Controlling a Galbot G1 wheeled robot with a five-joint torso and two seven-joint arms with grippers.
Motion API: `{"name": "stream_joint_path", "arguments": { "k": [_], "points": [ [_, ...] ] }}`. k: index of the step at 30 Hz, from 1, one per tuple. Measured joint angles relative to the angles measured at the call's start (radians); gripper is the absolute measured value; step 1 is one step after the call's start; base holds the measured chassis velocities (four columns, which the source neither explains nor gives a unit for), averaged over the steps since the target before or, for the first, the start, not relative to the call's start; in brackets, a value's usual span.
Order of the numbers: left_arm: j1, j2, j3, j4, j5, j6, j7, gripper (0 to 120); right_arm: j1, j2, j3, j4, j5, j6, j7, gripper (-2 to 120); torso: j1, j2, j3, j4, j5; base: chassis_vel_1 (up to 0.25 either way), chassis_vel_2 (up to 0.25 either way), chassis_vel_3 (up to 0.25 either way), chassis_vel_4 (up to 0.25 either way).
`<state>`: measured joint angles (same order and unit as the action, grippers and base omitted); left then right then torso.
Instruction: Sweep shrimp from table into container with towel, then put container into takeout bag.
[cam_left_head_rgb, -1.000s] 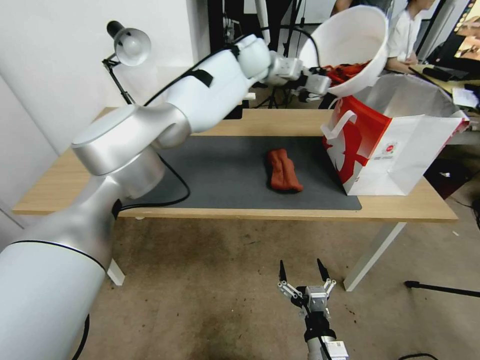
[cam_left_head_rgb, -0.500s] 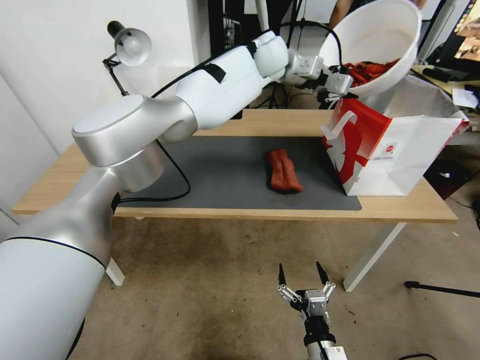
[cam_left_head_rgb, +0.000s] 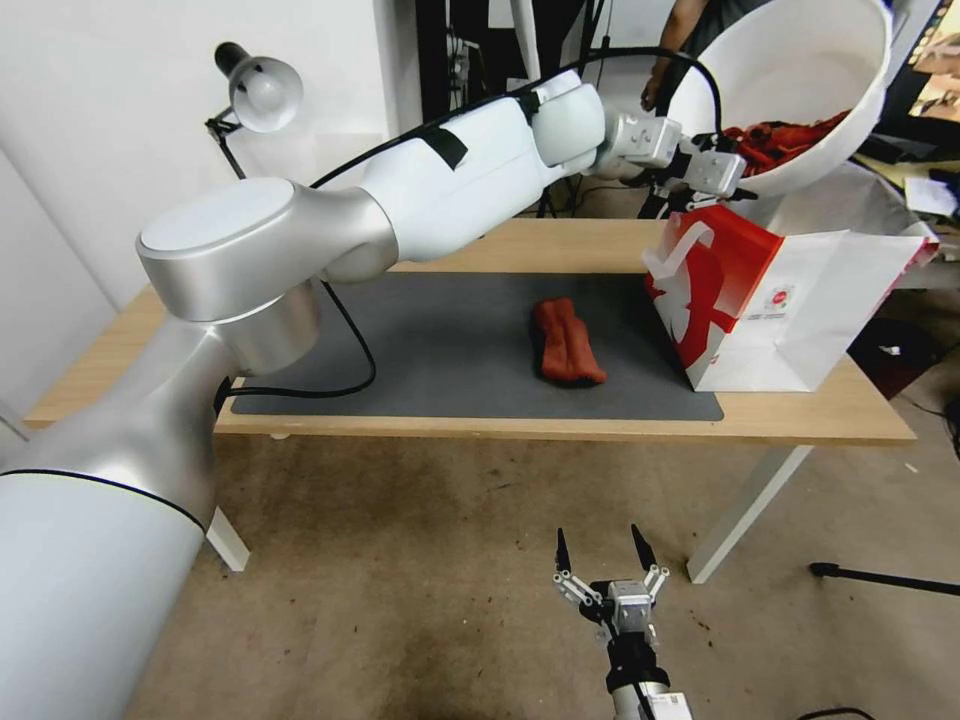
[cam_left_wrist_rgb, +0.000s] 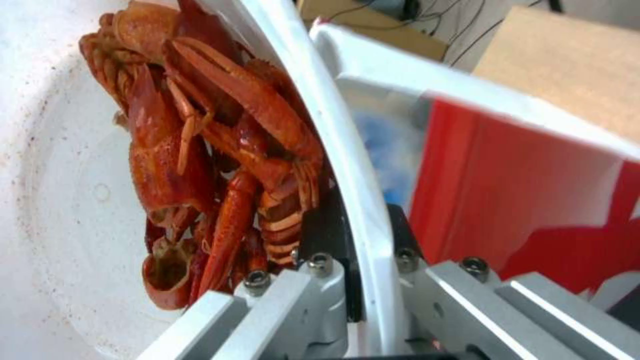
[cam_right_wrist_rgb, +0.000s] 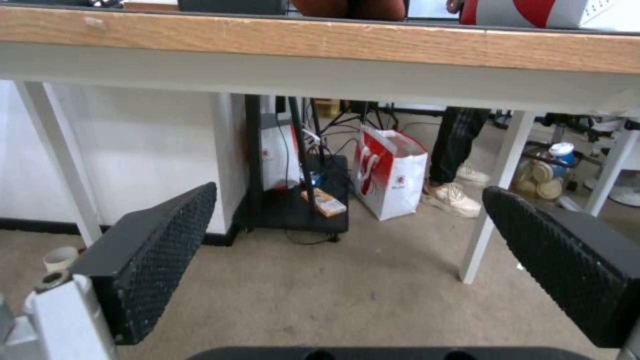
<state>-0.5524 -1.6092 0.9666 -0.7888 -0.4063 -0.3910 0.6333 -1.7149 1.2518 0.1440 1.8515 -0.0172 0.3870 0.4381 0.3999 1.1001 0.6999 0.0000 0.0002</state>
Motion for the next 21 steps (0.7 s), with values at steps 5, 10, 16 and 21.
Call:
{"name": "stream_joint_path", "arguments": {
  "k": [5,10,16,21],
  "points": [
    [0.013,0.0,0.023,-0.021,0.011,0.0,0.058,0,-0.002,0.0,0.0,-0.001,0.001,0.0,0.0,100,0.0,0.0,0.0,0.0,-0.0001,0.0,0.0,0.0,0.0],
    [0.011,0.001,0.024,-0.014,0.036,-0.001,0.091,0,-0.008,-0.003,0.002,-0.004,0.004,0.003,0.0,100,0.0,0.0,0.0,0.0,-0.0006,0.0,0.0,0.0,0.0],
    [-0.003,0.001,0.026,-0.029,0.029,0.021,0.067,15,-0.008,0.0,0.002,-0.007,0.004,0.004,0.001,100,0.0,0.0,0.0,-0.0003,-0.0006,0.0,0.0,0.0,0.0],
    [-0.013,0.001,0.019,-0.015,0.031,0.021,0.066,35,-0.012,0.0,0.002,0.005,0.002,0.002,0.0,100,0.0,0.0,0.0,0.0001,-0.0004,0.0,0.0,0.0,0.0]
  ]
}}
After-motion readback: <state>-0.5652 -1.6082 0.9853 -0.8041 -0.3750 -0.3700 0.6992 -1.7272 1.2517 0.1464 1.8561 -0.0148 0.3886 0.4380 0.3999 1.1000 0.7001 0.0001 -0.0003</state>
